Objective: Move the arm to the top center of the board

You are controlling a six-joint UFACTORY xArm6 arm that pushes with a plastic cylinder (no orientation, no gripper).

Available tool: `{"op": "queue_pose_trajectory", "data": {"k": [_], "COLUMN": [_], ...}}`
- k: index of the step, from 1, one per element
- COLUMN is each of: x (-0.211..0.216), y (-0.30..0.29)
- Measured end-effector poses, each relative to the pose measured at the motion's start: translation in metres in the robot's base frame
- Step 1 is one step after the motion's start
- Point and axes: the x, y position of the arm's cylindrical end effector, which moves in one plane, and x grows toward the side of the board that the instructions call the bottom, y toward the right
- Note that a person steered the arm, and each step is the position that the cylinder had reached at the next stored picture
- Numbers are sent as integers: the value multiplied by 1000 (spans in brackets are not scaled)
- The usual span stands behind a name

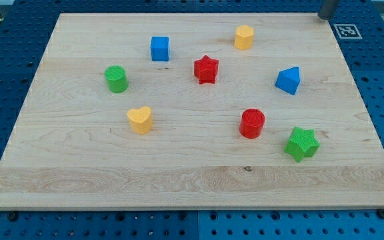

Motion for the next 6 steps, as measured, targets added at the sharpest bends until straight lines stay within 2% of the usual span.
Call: {"op": "queue_pose_trajectory", "data": {"k": [2,4,6], "x": [-2,-9,-12], "y": [-29,-83,-99]}}
